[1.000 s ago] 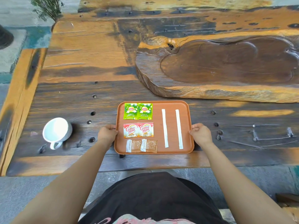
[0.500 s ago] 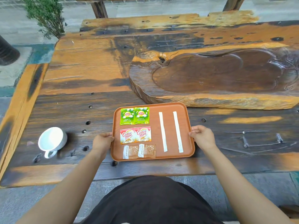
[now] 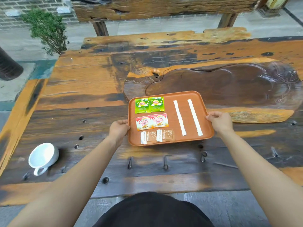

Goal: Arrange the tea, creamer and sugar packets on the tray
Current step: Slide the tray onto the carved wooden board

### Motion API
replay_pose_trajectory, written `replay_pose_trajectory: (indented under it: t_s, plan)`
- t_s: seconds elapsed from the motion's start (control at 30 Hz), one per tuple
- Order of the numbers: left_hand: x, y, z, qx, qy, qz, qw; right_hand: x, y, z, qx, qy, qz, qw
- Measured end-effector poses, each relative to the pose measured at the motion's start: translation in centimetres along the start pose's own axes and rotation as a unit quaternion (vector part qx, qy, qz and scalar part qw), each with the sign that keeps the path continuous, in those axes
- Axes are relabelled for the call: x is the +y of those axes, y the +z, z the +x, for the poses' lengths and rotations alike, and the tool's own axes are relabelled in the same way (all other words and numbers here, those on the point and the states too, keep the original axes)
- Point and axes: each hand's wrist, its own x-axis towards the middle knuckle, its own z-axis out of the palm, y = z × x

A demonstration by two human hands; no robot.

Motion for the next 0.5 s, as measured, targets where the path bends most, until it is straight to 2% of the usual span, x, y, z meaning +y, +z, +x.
replay_pose_trajectory:
  t_s: [0.5]
  plan:
    - [5.7,9.0,6.2,-0.002,0.016,0.049,0.999,-1.4,-2.5,9.5,0.066,0.067,0.030,0.995]
